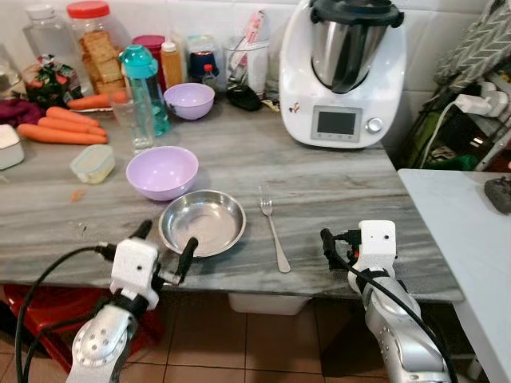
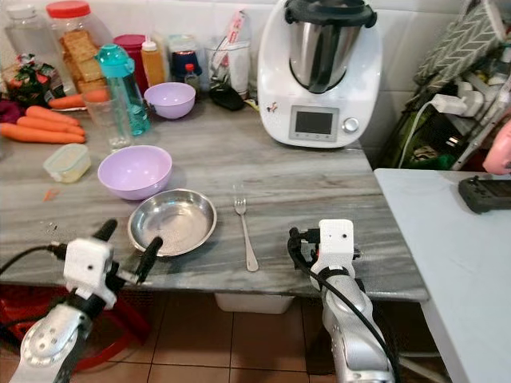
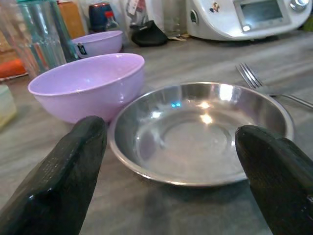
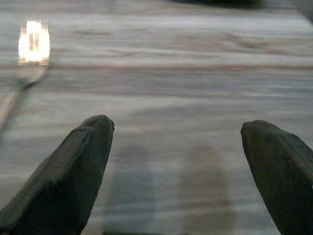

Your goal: Setting the table

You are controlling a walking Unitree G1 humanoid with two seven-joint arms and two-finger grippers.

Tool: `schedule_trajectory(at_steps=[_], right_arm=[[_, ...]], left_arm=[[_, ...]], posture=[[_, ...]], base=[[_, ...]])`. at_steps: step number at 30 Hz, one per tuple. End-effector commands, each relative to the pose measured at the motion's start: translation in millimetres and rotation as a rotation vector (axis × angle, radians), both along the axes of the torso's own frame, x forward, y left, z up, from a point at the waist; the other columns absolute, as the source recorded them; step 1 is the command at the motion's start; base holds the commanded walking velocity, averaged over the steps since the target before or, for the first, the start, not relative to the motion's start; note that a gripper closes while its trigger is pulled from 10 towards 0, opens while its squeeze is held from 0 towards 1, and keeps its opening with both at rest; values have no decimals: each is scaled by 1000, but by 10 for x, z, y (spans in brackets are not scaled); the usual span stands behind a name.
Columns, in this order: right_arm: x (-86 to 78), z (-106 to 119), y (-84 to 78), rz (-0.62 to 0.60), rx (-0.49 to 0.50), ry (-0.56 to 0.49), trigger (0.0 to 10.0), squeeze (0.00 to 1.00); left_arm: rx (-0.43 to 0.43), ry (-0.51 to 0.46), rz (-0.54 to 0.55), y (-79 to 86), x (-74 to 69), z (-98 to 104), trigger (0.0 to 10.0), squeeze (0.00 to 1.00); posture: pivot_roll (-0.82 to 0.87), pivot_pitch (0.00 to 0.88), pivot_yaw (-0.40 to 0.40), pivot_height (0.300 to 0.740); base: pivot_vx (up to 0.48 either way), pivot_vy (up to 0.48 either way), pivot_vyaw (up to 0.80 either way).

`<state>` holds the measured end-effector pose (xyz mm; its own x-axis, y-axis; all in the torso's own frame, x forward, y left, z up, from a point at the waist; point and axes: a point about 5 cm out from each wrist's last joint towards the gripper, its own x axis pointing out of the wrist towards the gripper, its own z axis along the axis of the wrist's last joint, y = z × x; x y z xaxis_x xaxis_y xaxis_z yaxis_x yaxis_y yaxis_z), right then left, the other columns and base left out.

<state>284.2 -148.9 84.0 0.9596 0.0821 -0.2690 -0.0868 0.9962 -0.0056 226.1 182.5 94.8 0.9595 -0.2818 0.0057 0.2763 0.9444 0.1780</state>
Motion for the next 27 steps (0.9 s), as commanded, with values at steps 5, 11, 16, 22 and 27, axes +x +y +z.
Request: schedule_trajectory(at_steps=[5,11,16,22,27], right_arm=[[77,-55,107,69,-14,75,10000,0],[161,-66,214,125,-3,109,10000,0],[218,-82,330,176,-1,134,10000,0],[222,-102,399,208,6,148,10000,0],[214,-116,452,234,10,160,10000,0]], left_arm=[[-26,11,-74,-67,-25,48,10000,0],[-34,31,-106,-67,-66,28,10000,0],[-26,38,-111,-59,-69,18,10000,0],[-28,41,-117,-67,-73,5,10000,0],[-28,43,-118,-73,-72,-8,10000,0]], posture=[[43,0,-35,740],[51,0,-38,740],[51,0,-38,740],[53,0,-38,740],[53,0,-39,740]], base=[[0,0,0],[0,0,0],[0,0,0],[0,0,0],[0,0,0]])
